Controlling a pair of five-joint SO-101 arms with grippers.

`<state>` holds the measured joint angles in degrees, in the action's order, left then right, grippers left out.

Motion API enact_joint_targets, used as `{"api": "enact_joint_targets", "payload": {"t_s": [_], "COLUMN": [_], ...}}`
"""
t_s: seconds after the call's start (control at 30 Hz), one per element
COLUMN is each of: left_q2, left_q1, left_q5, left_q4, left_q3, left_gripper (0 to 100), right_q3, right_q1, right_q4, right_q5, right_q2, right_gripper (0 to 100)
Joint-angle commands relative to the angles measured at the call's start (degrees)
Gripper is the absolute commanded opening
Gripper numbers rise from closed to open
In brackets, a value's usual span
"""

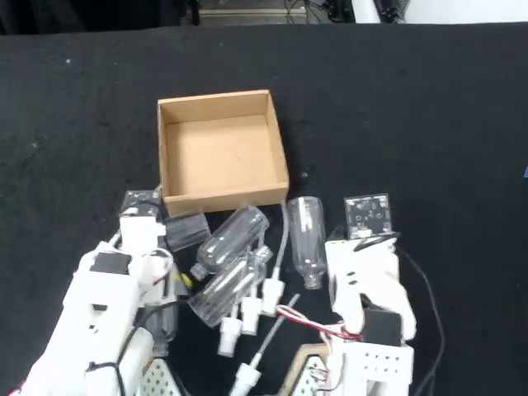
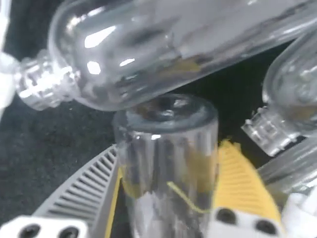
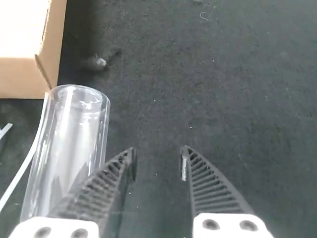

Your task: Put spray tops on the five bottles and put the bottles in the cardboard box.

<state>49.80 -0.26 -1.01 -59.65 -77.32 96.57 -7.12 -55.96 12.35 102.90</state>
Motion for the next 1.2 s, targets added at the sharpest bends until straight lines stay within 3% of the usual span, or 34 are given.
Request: {"api": "enact_joint_targets", "payload": {"t_s": [0.0, 0.13, 0.43, 0.67, 0.77, 0.97, 1.17], "left_q2": [-0.2, -0.2, -0.8, -0.8, -0.3, -1.0, -1.0], "left_q1": [0.0, 0.3, 0.1, -2.6, -9.5, -37.1, -51.7], "left_q5": [0.6, 0.6, 0.3, -2.1, -7.5, -22.6, -24.4], "left_q4": [0.8, -1.8, -25.4, -27.5, -24.2, -8.0, 3.8], "left_q3": [2.0, 4.6, 31.3, 41.4, 42.8, 37.2, 21.6], "left_gripper": [11, 9, 9, 9, 9, 10, 26], "right_q3": [-0.3, -0.3, -0.2, -0.2, -0.2, -0.2, -0.2], "right_q1": [0.7, 0.7, 0.7, 0.7, 0.7, 0.7, 0.7], "right_q4": [1.1, 1.1, 1.1, 1.1, 1.1, 1.1, 1.1], "right_q5": [0.1, 0.1, 0.1, 0.1, 0.1, 0.1, 0.1], "right_q2": [5.8, 5.8, 5.8, 5.8, 5.8, 5.8, 5.8], "right_gripper": [13.6, 13.6, 13.7, 13.7, 13.7, 13.7, 13.7]}}
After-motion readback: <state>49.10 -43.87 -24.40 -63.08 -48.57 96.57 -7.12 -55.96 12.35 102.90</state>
